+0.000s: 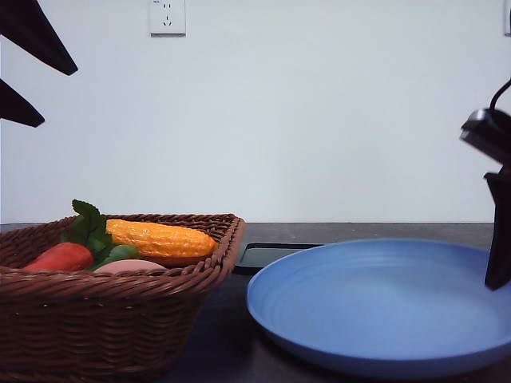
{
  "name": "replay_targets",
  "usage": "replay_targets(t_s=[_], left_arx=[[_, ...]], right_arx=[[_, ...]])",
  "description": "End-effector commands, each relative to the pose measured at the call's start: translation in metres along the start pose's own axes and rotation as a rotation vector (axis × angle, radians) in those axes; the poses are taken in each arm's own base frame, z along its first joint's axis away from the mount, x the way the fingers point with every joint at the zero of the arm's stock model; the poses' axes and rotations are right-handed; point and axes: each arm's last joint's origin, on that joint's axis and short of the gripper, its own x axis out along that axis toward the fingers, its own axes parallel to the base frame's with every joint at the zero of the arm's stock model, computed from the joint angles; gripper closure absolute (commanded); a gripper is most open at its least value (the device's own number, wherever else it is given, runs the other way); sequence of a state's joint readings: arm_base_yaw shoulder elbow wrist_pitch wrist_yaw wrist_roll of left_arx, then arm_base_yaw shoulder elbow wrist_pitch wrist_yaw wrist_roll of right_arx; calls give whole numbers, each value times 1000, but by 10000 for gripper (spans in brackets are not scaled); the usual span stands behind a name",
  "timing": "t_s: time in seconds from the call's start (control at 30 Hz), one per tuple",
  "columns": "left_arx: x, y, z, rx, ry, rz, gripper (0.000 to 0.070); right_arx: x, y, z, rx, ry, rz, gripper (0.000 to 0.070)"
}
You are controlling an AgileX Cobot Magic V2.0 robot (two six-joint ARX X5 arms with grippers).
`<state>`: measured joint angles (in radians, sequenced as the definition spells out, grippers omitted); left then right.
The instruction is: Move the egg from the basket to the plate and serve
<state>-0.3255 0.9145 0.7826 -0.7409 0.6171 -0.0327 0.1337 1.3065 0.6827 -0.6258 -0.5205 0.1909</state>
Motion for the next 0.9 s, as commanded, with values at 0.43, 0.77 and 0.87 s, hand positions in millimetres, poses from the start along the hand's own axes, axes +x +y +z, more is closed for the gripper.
replay_targets(t_s=[0.43,0.77,0.87], left_arx=[[75,-50,27,533,369,137,302],[140,-41,18,600,548,147,302],[149,-38,16,601,562,146,303]], right_arx=[[-23,12,-7,-61,-85,22,700],[-25,13,-8,-80,-93,20,700],[-25,13,-8,-82,-93,20,700]])
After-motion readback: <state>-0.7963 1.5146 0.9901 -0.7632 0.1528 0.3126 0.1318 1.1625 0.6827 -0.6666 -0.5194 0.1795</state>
